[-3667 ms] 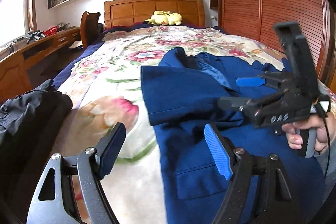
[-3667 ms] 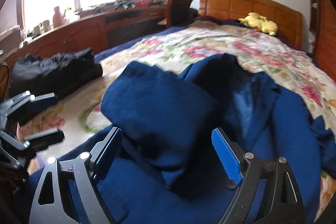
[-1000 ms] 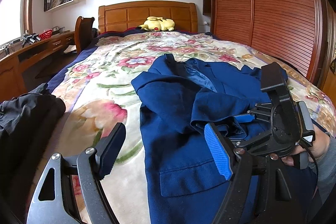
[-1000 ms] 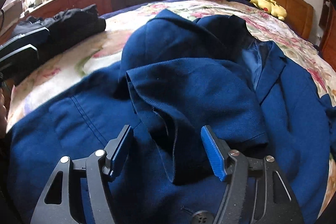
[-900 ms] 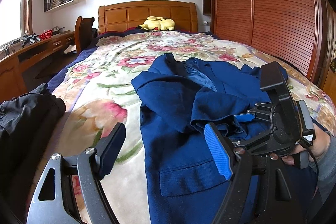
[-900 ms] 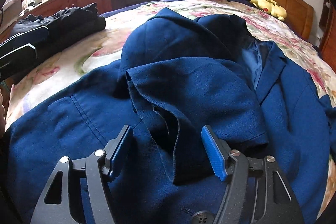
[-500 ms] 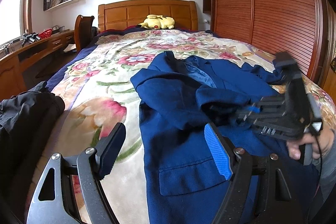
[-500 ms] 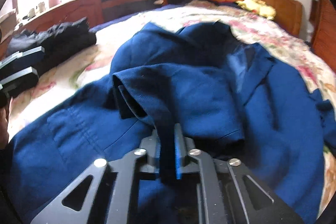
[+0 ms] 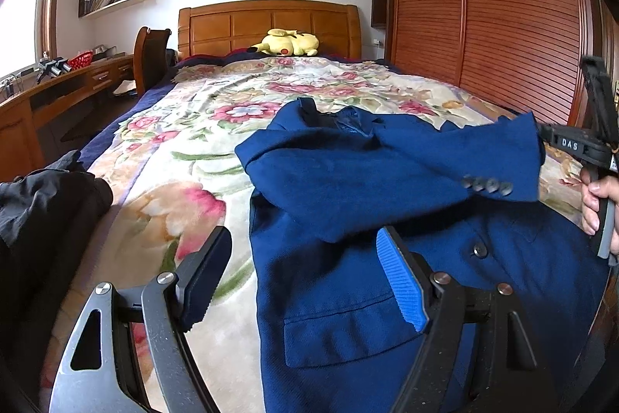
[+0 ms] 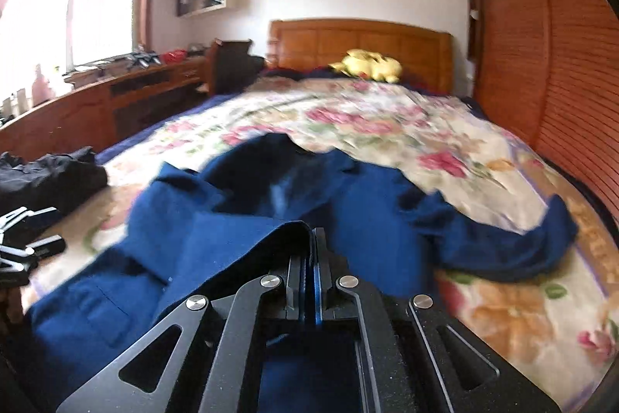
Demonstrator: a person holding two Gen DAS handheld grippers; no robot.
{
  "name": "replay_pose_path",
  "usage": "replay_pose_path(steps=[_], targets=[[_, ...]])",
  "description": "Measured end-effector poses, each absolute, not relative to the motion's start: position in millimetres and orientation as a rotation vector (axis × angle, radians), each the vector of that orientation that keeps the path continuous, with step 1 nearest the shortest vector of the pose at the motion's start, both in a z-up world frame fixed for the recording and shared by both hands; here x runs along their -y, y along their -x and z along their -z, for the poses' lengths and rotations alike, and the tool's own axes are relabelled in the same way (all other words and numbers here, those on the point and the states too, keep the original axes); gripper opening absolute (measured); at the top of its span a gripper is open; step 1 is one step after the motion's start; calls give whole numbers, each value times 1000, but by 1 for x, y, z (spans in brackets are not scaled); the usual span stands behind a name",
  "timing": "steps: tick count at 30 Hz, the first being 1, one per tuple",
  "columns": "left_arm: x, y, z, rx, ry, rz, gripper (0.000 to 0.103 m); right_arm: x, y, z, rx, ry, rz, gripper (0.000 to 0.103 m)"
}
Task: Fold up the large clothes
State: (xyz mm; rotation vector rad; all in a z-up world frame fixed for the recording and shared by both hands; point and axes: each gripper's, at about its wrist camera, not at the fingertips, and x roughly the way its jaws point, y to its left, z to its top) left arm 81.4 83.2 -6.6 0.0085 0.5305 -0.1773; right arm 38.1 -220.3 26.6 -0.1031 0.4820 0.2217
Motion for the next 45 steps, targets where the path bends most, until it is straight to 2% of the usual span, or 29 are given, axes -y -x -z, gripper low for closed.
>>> replay_pose_path(steps=[10, 11, 14, 17, 27, 34, 45], targets=[[-85, -81, 5, -524, 8, 169, 78, 273, -38, 29, -708, 109, -130, 3], [-84, -80, 5, -524, 10, 168, 78, 276, -40, 31, -720, 122, -127, 6], [-84, -79, 5, -522, 11, 168, 78, 281, -30, 37, -728, 159, -116, 35], [-84, -79, 4, -524, 13, 167, 78, 276, -20, 31, -711, 178, -123, 46], [-85, -77, 5, -521, 12, 170, 78, 230, 40, -7, -562, 246, -180, 47], [-85, -74, 5, -521, 10, 175, 78, 194, 36, 15, -625, 315, -306, 47], [-92, -74, 6, -532, 19, 177, 78, 186, -18, 63, -822, 443, -312, 47]])
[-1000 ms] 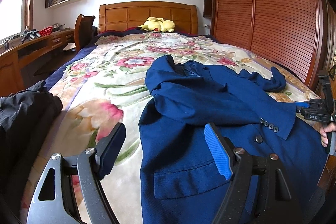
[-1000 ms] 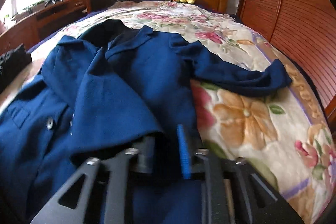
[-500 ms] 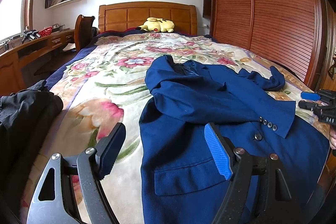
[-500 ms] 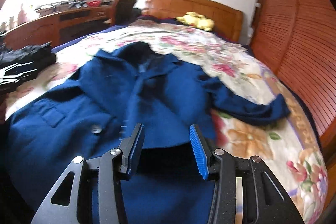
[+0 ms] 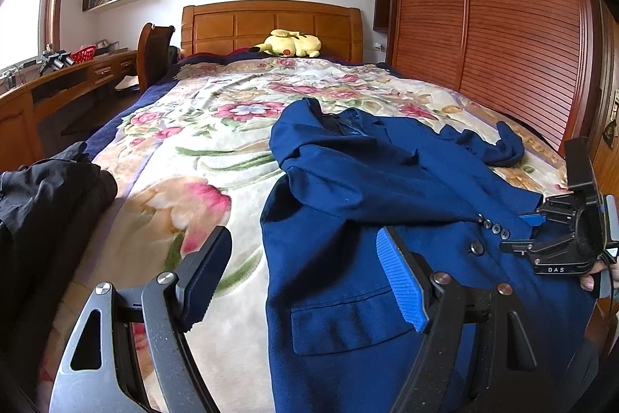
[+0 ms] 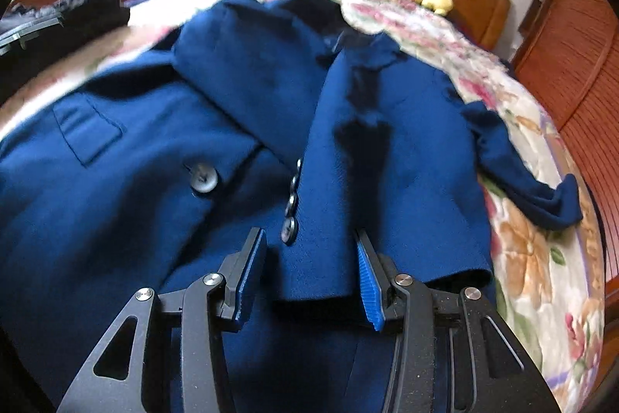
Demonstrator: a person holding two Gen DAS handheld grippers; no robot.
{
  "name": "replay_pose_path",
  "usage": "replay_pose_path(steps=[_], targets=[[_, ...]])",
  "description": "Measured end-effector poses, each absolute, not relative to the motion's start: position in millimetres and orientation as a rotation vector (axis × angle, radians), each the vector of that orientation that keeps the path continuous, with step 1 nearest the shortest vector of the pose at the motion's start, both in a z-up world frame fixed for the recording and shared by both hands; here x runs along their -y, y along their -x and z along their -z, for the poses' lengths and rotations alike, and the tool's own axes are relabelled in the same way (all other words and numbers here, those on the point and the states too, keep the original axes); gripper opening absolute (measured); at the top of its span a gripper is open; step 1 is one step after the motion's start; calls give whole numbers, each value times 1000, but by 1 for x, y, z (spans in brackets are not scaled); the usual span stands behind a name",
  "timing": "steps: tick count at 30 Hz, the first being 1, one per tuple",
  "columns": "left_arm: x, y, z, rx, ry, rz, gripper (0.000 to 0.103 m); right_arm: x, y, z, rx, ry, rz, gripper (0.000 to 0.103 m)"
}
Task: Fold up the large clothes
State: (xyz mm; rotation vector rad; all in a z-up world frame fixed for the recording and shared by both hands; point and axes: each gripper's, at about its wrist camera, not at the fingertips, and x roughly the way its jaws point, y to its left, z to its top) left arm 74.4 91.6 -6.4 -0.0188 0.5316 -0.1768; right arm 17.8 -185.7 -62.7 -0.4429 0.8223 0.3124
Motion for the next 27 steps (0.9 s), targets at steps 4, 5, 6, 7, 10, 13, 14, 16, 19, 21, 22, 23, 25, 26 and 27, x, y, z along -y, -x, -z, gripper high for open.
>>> replay_pose_path(steps=[4, 5, 6, 7, 10, 13, 14, 16, 19, 21, 22, 23, 25, 26, 27], targets=[[-92, -74, 6, -531, 16, 177, 78, 189, -23, 63, -830, 472, -329, 39], [-93, -75, 6, -531, 16, 177, 78, 188, -23, 62, -829, 489, -336, 22], [-93, -75, 6, -532, 17, 177, 78, 183, -26, 58, -827, 502, -339, 20], [-93, -74, 6, -531, 17, 176, 78, 186, -27, 54, -818, 501, -345, 16], [-93, -74, 7, -534, 10, 172, 78, 202, -34, 24, -762, 422, -323, 15], [-95, -76, 9, -540, 6, 163, 78, 234, -51, -5, -711, 288, -277, 15], [-95, -76, 10, -542, 7, 162, 78, 244, -58, -10, -704, 258, -254, 15], [-95, -76, 10, -542, 8, 159, 78, 262, -72, -14, -708, 208, -202, 15], [-94, -75, 8, -537, -3, 155, 78, 283, -93, -9, -716, 167, -119, 30], [-94, -74, 8, -540, 4, 154, 78, 290, -107, -2, -717, 167, -49, 42], [-95, -75, 7, -548, 9, 157, 78, 292, -113, 2, -718, 170, -32, 45], [-95, -76, 6, -555, 12, 157, 78, 290, -120, 7, -714, 173, -24, 49], [-95, -80, 1, -556, 17, 155, 78, 289, -126, 12, -696, 194, 3, 58], [-94, -82, -2, -559, 21, 158, 78, 289, -127, 16, -685, 199, 7, 60], [-94, -85, -5, -561, 24, 165, 78, 284, -131, 21, -683, 199, -4, 60]])
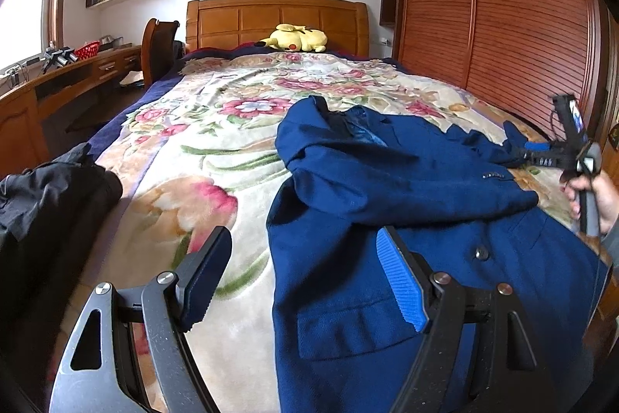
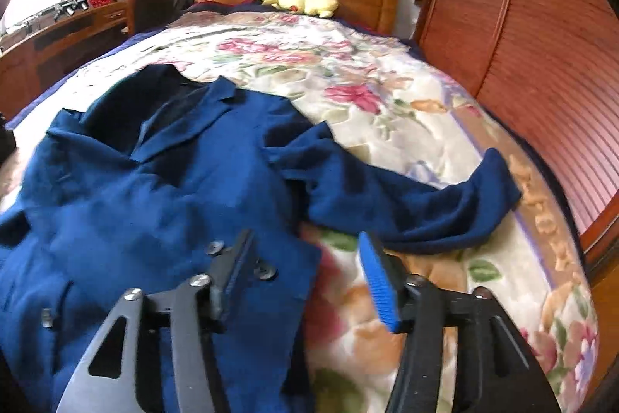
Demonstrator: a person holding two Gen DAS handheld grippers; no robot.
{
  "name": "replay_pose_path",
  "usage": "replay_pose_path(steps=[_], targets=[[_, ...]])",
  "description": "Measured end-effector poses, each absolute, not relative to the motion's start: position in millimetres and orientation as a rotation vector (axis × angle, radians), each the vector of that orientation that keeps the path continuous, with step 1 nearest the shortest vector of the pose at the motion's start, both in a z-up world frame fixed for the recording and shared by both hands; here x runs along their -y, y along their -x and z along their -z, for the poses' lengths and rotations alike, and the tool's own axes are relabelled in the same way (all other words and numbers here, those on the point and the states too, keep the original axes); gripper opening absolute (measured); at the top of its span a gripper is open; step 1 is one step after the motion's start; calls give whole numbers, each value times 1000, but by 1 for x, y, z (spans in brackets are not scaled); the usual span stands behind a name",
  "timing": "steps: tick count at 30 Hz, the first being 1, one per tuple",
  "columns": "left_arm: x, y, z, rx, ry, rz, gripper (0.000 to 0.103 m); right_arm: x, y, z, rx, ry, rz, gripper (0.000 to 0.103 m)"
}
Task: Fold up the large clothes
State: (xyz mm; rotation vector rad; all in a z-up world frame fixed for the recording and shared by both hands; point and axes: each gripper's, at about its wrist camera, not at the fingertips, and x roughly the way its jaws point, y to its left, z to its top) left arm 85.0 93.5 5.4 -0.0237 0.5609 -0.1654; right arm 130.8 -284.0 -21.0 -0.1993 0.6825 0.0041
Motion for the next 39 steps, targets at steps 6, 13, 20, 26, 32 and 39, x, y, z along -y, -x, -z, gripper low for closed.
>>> replay_pose_path(steps=[6, 13, 20, 26, 32, 39], targets=[[-78, -115, -15, -578, -107, 142, 78, 294, -146, 59, -699, 193, -109, 60], [-73, -190, -6, -639, -115, 159, 78, 301, -158, 82, -726, 173, -162, 60], [-74, -274, 9, -709, -73, 130, 78, 299, -160, 90, -733, 190, -176, 60], [-70, -312, 27, -776, -49, 150, 78, 302, -156, 87, -731, 168, -187, 60], [-66, -332, 42, -849, 11, 199, 55, 301, -151, 87, -725, 159, -193, 60], [-47, -330, 40, -884, -41, 235, 9, 302, -147, 85, -710, 140, -197, 60]])
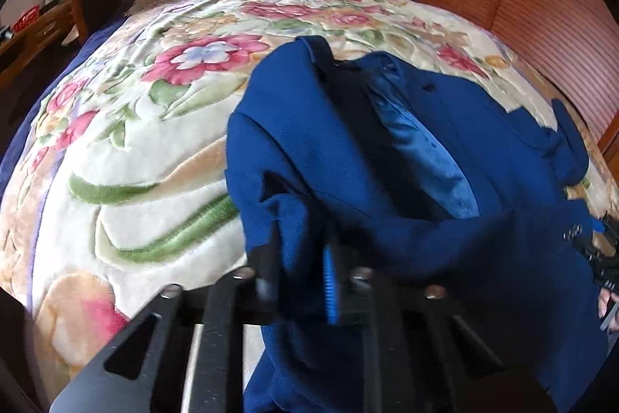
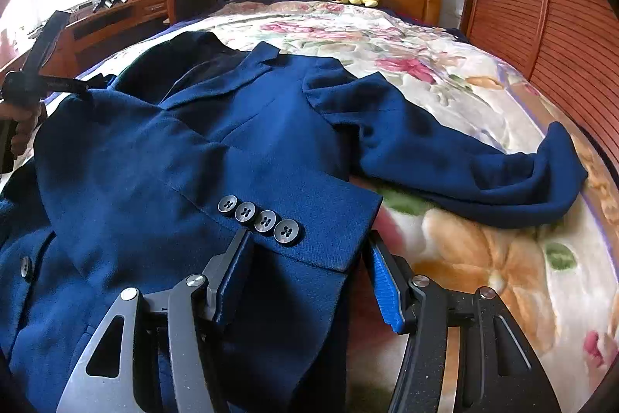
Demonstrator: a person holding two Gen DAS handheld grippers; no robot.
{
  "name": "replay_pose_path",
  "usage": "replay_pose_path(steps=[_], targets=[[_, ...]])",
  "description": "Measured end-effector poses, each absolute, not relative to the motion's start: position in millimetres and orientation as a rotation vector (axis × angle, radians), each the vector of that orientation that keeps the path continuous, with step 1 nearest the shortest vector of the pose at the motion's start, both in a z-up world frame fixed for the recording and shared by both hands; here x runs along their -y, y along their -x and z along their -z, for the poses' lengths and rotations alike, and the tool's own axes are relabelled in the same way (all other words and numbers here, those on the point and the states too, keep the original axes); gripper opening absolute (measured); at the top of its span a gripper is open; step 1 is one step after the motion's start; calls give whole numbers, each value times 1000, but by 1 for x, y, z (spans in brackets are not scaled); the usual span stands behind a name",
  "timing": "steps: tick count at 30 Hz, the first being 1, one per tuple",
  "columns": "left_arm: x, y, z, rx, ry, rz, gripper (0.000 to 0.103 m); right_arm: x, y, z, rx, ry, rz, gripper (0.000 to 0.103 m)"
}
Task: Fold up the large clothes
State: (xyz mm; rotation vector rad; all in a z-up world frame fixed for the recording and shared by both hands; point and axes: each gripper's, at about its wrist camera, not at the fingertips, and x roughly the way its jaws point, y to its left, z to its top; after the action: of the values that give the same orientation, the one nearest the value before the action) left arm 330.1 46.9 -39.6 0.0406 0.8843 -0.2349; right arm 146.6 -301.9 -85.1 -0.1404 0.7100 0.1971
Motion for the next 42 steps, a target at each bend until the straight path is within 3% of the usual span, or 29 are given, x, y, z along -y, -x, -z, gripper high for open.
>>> replay_pose_path(steps=[8, 11, 16, 19, 23, 25, 26, 27, 29, 42], targets=[[-56, -290, -35, -613, -156, 66, 5, 316, -122, 67, -572, 57, -221, 60], [-72, -296, -47, -645, -167, 23, 5, 324, -118, 67, -552, 20, -214, 60], [-80, -309, -14, -757, -172, 31, 6, 321, -118, 73, -574, 30, -213, 60], [-80, -311, 4, -785, -155, 21, 15, 321, -118, 73, -581, 38, -214, 60], [-79, -296, 4, -751, -114, 68, 42, 319, -127, 70, -605, 40, -235, 60], [-77, -284, -2, -710, -111, 84, 44, 318, -129, 71, -622, 48, -239, 60], [-75, -274, -6, -679, -112, 94, 52, 317, -131, 71, -630, 53, -238, 60], [-74, -268, -8, -656, -111, 101, 69, 316, -132, 71, -637, 62, -235, 60], [-71, -251, -11, -593, -104, 119, 83, 312, -133, 70, -648, 84, -229, 60], [-98, -217, 7, -474, 3, 147, 83, 269, -142, 62, -758, 153, -303, 60]])
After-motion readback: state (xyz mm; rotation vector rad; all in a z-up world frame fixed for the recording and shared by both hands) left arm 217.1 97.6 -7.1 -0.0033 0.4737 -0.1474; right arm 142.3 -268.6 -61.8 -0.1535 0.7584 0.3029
